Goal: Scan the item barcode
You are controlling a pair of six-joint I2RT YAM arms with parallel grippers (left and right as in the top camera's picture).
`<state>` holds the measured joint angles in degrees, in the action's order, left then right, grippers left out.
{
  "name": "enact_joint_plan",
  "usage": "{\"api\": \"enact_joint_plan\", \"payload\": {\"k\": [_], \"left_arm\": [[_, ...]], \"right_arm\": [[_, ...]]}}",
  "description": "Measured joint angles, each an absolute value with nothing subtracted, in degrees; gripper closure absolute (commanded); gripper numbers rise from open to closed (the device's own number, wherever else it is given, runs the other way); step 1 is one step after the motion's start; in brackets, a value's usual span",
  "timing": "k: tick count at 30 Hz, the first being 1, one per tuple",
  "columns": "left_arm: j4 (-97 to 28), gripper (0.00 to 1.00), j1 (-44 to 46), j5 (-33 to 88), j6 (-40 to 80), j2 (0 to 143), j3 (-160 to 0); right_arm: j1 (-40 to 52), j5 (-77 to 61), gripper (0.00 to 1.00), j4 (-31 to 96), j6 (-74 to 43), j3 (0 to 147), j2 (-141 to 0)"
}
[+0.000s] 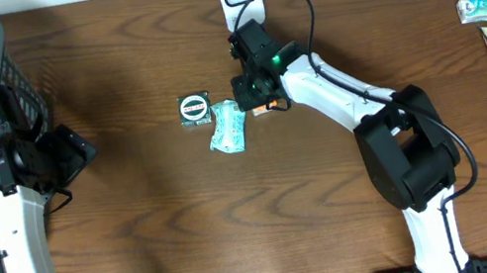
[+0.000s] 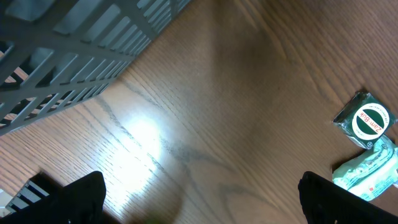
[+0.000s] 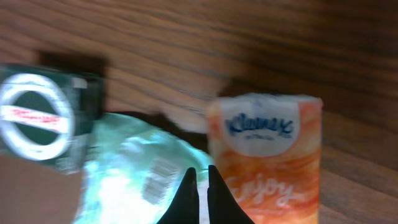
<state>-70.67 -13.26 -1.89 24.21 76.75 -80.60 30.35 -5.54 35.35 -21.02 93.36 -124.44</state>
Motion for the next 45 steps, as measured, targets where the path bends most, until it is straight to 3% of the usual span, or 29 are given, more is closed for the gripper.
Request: {"api": "enact_joint_plan", "payload": {"k": [24, 30, 37, 45], "left_arm": [[-70.7, 0.03, -13.2, -1.9, 24.2, 76.8, -80.6], [-70.7, 0.02, -13.2, -1.9, 24.2, 76.8, -80.6], [-70.7, 0.03, -13.3, -1.9, 24.2, 76.8, -80.6], [-70.7, 0.02, -13.2, -1.9, 24.2, 76.8, -80.6]], "right_arm": [[23.3, 7.1, 0.99, 64.3, -23.0, 93.2, -122.2], [19.4, 5.5, 0.99, 63.1, -24.6, 93.3, -116.3], [18.2, -5.7, 0.93, 59.0, -25.3, 93.2, -114.5], [19.5, -10.6, 0.99, 55.8, -31.2, 93.2, -114.5]]}}
